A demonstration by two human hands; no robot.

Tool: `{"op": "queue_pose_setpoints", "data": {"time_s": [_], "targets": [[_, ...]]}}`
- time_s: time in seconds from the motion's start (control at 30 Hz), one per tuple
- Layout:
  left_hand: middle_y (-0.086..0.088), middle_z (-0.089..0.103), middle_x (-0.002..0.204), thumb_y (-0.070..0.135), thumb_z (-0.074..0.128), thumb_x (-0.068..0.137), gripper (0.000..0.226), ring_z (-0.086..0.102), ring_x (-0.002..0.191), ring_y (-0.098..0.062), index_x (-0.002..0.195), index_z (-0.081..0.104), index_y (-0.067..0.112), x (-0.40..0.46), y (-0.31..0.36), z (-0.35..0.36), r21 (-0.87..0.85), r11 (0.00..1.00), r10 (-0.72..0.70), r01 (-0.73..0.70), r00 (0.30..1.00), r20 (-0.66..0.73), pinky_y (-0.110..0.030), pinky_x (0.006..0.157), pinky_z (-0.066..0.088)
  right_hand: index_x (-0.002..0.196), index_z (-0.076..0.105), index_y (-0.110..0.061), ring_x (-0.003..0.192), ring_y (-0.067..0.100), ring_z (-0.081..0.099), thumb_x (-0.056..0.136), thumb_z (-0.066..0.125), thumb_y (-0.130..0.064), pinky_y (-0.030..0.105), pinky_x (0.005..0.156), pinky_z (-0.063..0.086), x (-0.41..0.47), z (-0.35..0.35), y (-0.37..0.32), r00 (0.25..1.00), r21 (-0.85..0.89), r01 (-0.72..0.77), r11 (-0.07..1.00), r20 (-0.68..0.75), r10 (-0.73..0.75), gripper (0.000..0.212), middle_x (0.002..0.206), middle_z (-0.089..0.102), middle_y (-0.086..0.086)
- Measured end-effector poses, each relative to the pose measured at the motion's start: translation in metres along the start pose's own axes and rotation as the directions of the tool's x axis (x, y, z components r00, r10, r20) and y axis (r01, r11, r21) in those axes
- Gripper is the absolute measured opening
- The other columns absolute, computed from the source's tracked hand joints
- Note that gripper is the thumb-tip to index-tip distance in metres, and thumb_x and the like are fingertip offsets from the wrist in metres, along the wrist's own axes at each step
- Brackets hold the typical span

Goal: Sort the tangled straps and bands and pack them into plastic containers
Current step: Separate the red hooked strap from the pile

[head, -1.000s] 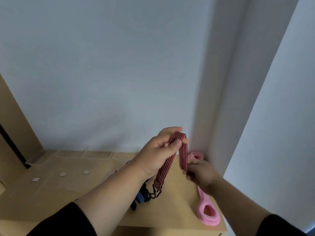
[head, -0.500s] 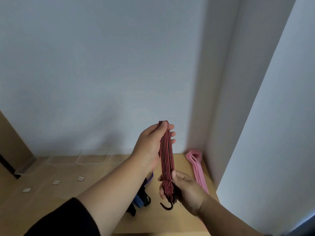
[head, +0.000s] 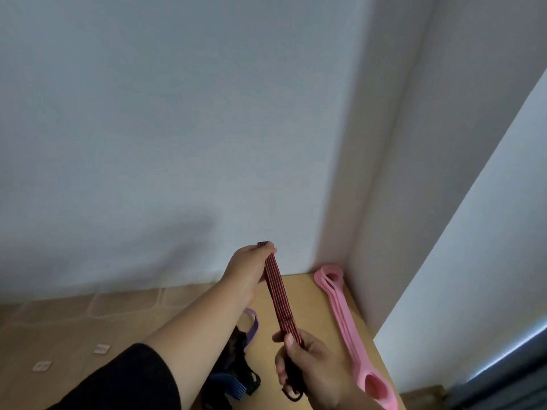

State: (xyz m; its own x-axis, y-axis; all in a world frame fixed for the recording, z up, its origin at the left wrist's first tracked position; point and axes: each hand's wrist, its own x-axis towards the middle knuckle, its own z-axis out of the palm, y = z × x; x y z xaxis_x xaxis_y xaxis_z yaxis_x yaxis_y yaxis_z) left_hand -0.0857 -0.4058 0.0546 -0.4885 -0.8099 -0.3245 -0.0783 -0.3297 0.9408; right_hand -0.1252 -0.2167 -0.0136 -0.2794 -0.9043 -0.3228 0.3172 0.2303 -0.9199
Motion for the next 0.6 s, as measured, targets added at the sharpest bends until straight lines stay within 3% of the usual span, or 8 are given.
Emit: {"op": "queue_pose_setpoints", "data": {"time_s": [0.1,0.23,0.33,0.4,0.5,0.6], "targets": [[-0.011,0.068,0.086,0.012,0.067,0.094,0.011,0.068,0.078,-0.024,0.095,0.069,0.001,0.030,-0.010,-0.009,0.018,0.997,-0.076,0.074,0.986,0.146,-0.040,0.077,0.060,0.119,0.055,-0.001,0.059,0.027,0.057,0.098,0.059,-0.038,0.048,0.075,0.051,0.016,-0.011,0.012,0.985,-0.004,-0.093,0.996,-0.147,0.092,0.043,0.079,0.067,0.020],[-0.023,0.072,0.096,0.003,0.072,0.088,0.019,0.075,0.081,-0.030,0.094,0.063,-0.012,0.061,-0.029,-0.007,0.075,0.992,-0.111,0.098,0.974,0.197,-0.040,0.072,0.062,0.107,0.065,0.000,0.064,0.027,0.058,0.102,0.057,-0.028,0.037,0.061,0.048,0.024,-0.018,0.033,0.921,0.020,-0.194,0.981,-0.341,0.189,0.030,0.082,0.070,0.019],[-0.028,0.069,0.100,-0.004,0.073,0.085,0.028,0.076,0.078,-0.032,0.086,0.047,0.006,0.083,-0.046,0.005,0.066,0.990,-0.137,0.127,0.978,0.160,-0.037,0.061,0.061,0.104,0.064,0.004,0.068,0.031,0.063,0.102,0.058,-0.026,0.040,0.064,0.051,0.029,-0.022,0.041,0.874,0.093,-0.228,0.969,-0.419,0.246,0.030,0.082,0.070,0.022],[-0.025,0.067,0.101,-0.005,0.074,0.084,0.033,0.075,0.077,-0.031,0.097,0.046,0.006,0.095,-0.057,0.017,0.086,0.987,-0.150,0.137,0.976,0.156,-0.034,0.056,0.060,0.104,0.060,0.007,0.070,0.032,0.065,0.102,0.058,-0.024,0.040,0.065,0.054,0.031,-0.028,0.045,0.853,0.129,-0.259,0.957,-0.434,0.289,0.031,0.081,0.070,0.023],[-0.020,0.069,0.101,-0.002,0.076,0.083,0.036,0.074,0.083,-0.031,0.113,0.056,0.006,0.112,-0.073,0.036,0.209,0.967,-0.174,0.144,0.975,0.136,-0.039,0.070,0.062,0.104,0.061,0.011,0.069,0.033,0.066,0.101,0.060,-0.025,0.038,0.064,0.055,0.037,-0.043,0.054,0.819,0.198,-0.316,0.928,-0.436,0.372,0.036,0.080,0.069,0.023],[-0.017,0.074,0.097,0.005,0.075,0.085,0.010,0.073,0.087,-0.030,0.089,0.069,0.012,0.133,-0.091,0.053,0.326,0.940,-0.162,0.106,0.975,0.150,-0.046,0.084,0.060,0.099,0.068,0.006,0.072,0.027,0.071,0.098,0.065,-0.029,0.032,0.067,0.057,0.047,-0.062,0.060,0.784,0.148,-0.396,0.907,-0.460,0.417,0.035,0.085,0.073,0.017]]}}
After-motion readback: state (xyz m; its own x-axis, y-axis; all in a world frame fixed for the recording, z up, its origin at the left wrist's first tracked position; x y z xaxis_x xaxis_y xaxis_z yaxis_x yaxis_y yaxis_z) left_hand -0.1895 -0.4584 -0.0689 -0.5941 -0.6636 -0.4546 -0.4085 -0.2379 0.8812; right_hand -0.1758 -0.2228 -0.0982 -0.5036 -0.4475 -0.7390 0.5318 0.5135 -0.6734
